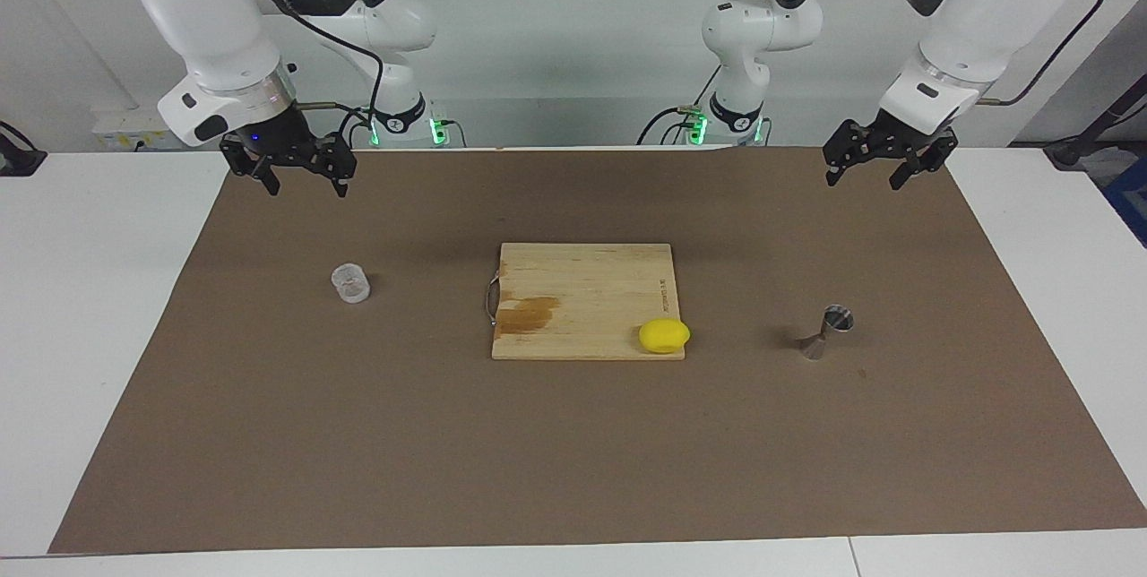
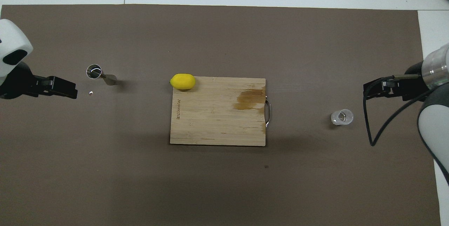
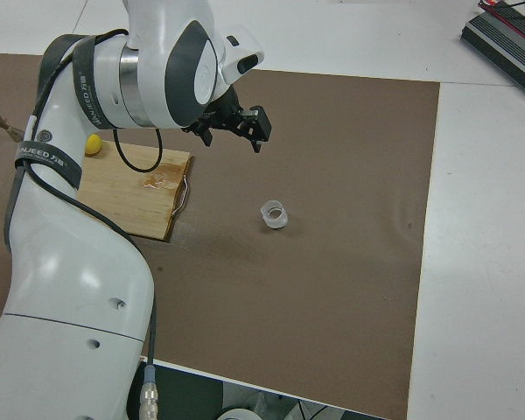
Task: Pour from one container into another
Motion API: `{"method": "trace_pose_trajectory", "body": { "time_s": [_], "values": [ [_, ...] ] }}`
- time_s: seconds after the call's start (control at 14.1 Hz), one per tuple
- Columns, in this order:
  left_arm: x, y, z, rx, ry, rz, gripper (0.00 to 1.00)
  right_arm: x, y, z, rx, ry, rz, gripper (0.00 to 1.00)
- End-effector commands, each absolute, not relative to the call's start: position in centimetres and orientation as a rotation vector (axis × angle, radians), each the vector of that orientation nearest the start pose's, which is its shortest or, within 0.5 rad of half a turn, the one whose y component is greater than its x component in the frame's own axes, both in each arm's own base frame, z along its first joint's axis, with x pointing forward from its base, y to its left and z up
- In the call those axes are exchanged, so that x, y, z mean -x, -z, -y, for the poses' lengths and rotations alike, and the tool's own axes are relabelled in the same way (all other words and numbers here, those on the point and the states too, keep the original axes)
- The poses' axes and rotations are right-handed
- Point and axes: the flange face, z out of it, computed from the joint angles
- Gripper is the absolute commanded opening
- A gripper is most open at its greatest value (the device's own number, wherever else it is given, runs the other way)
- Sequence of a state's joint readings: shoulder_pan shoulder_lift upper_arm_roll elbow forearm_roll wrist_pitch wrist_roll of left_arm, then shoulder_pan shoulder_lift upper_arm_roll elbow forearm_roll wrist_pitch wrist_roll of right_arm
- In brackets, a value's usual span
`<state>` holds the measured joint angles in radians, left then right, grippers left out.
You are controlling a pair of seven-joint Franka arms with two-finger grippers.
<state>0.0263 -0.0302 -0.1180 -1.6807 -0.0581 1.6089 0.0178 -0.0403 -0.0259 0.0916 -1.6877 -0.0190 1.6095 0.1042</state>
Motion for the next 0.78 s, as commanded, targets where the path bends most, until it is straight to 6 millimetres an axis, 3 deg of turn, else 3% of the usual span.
{"method": "trace_pose_trajectory", "body": {
  "time_s": [0.0, 0.21, 0.42, 0.57, 0.71],
  "values": [
    [-53.7, -57.8, 6.1, 3.263, -0.13, -0.02, 1.0, -53.8, -58.8, -2.6, 3.151, -0.077, -0.048, 0.99],
    [-54.7, -55.5, 4.6, 3.339, -0.26, 0.313, 1.0, -53.8, -58.8, -2.6, 3.151, -0.077, -0.048, 0.99],
    [-56.2, -52.8, 0.9, 3.386, -0.38, 0.811, 1.0, -53.8, -58.8, -2.6, 3.151, -0.077, -0.048, 0.99],
    [-57.1, -50.7, -0.4, 3.332, -0.457, 1.242, 1.0, -53.8, -58.8, -2.6, 3.151, -0.077, -0.048, 0.99],
    [-57.8, -49.6, -1.7, 3.154, -0.57, 1.791, 1.0, -53.8, -58.8, -2.6, 3.151, -0.077, -0.048, 0.99]
  ]
}}
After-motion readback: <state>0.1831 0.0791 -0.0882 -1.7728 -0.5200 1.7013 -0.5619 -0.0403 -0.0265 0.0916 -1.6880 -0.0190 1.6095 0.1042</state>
